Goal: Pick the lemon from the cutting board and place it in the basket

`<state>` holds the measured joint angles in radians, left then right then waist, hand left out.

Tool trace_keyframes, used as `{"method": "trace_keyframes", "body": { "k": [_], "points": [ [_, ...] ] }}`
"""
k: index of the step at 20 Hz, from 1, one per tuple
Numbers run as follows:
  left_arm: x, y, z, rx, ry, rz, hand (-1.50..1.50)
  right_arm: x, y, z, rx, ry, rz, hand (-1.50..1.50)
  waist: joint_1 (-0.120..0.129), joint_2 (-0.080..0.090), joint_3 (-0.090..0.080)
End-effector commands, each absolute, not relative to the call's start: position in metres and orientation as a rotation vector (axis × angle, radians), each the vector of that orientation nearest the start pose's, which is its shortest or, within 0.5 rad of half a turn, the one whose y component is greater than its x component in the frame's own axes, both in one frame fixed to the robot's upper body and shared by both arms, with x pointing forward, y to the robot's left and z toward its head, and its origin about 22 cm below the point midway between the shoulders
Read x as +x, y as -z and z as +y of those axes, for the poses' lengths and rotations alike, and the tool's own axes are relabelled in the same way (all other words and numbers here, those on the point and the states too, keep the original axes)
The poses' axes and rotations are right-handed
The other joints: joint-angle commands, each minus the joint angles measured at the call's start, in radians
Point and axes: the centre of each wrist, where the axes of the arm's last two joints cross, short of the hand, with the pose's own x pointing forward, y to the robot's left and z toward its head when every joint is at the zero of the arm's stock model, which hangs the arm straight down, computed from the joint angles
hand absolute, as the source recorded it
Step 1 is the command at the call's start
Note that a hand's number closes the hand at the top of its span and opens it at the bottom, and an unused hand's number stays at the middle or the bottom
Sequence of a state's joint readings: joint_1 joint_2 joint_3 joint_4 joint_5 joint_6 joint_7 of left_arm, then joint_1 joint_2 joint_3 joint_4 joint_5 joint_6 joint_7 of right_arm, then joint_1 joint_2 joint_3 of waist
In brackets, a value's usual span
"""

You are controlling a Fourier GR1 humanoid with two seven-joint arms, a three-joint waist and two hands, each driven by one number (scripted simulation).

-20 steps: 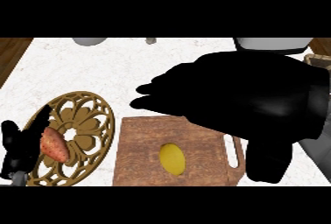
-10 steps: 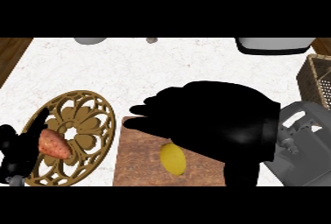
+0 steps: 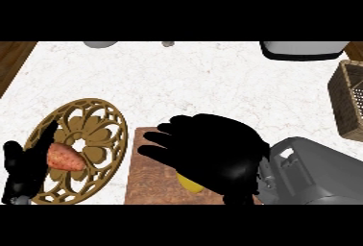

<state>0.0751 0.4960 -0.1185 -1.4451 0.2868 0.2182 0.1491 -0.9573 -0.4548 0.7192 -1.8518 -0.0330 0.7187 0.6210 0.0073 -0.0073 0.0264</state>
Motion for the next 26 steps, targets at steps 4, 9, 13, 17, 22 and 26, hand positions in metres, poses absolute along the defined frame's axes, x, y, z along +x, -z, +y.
{"method": "trace_keyframes", "body": {
  "k": [4,9,13,17,22,26],
  "points": [
    [0.193,0.044,0.305,0.163,0.041,-1.048,0.0,0.252,-0.194,-0.076,-0.163,-2.057,-1.357,-1.5,0.002,0.013,-0.025],
    [0.195,0.051,0.301,0.14,0.03,-1.033,0.0,0.253,-0.168,-0.072,-0.148,-2.044,-1.383,-1.5,0.004,0.017,-0.026],
    [0.194,0.057,0.295,0.156,0.016,-1.028,0.0,0.25,-0.153,-0.074,-0.179,-2.059,-1.388,-1.5,-0.002,0.015,-0.026],
    [0.202,0.048,0.295,0.161,0.031,-1.04,0.0,0.247,-0.144,-0.075,-0.144,-2.039,-1.418,-1.5,-0.007,0.011,-0.026],
    [0.191,0.053,0.301,0.138,0.045,-1.04,0.0,0.247,-0.115,-0.062,-0.16,-2.048,-1.405,-1.5,0.003,0.013,-0.026],
    [0.198,0.042,0.298,0.158,0.026,-1.032,0.0,0.257,-0.114,-0.068,-0.194,-2.05,-1.414,-1.5,0.002,0.01,-0.025]
  ]
}}
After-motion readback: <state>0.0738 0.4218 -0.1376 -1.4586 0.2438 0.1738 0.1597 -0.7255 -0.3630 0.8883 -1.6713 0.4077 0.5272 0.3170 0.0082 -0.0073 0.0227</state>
